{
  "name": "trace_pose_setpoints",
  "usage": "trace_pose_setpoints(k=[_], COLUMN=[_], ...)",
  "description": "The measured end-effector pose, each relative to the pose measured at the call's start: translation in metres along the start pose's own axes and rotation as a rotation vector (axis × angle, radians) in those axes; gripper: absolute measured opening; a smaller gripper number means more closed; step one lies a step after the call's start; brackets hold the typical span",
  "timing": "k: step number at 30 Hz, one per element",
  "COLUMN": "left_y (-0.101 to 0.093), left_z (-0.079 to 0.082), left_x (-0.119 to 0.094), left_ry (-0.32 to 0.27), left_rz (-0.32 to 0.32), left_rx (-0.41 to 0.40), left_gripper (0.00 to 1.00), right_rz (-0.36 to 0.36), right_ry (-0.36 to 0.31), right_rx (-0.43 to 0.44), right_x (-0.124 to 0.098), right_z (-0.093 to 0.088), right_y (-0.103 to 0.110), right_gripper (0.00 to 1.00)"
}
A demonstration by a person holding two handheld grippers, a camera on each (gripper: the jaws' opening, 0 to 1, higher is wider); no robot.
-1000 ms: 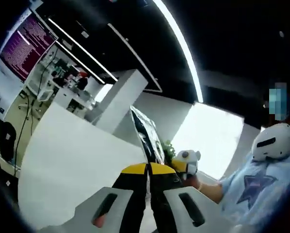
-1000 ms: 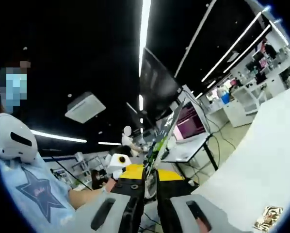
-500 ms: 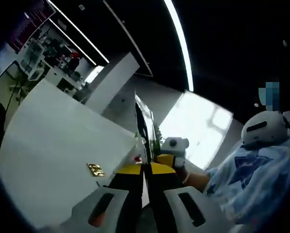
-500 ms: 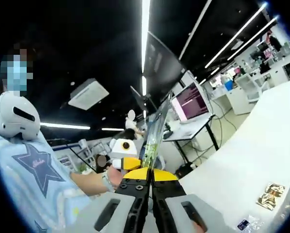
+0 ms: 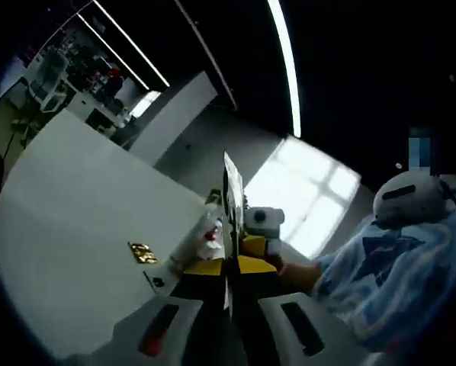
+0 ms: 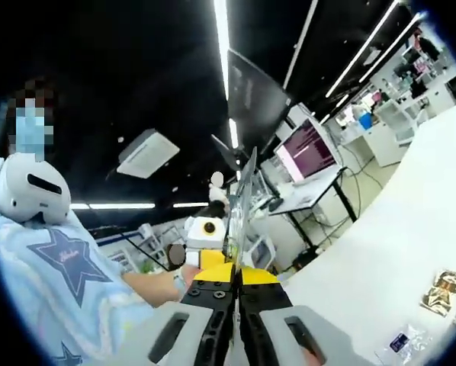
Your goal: Arrange the skincare products in the storage area until every visible bottle or jar stands upright without overlapping.
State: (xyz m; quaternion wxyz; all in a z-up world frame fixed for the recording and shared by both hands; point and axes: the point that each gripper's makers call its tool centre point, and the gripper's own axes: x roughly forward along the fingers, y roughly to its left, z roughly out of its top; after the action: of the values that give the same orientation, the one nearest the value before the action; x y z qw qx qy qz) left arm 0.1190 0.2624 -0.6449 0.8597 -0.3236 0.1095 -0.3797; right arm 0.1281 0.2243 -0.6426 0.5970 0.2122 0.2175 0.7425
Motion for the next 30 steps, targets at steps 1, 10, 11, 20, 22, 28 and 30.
trace_pose_setpoints(k=[1,10,11,20,22,28,30], left_y=[-0.001,-0.002,-0.002,-0.014,-0.018,-0.015,-0.007], left_z=[-0.001,0.012,0.014,0.01,0.008,0.011,0.01], left_x=[0.002,0.011,0.013,0.02,0.02,0.029,0.03], left_ry=[0.007,-0.09,-0.116,-0.138,-0.127,-0.089,-0.074], left_rz=[-0.009,-0.033,-0.033,-0.108,-0.124,-0.098,-0.059], left_rx=[-0.019,-0.027,-0.028,-0.069,-0.12,-0.074,-0.084], left_gripper=[0.0,0.0,0.0,0.0,0.0,0.0,0.0], right_rz=[-0.005,0.048,0.078,0.091,0.107,0.111,0.105], right_ry=[0.021,-0.047,-0.029,0.021,0.026,0.268,0.225], right_rx=[-0.01,0.043,0.064,0.084,0.044,-0.058,-0.053], right_x=[0.002,0.003,0.004,0.01,0.01,0.016,0.019], right_z=[-0.005,-0.004,-0.008,-0.017,-0.016,-0.06,-0.054], right_y=[0.0,0.001,0.007,0.011,0.014,0.017,0.019], right_gripper=[0.0,0.15,0.27,0.0,0.0,0.0,0.0])
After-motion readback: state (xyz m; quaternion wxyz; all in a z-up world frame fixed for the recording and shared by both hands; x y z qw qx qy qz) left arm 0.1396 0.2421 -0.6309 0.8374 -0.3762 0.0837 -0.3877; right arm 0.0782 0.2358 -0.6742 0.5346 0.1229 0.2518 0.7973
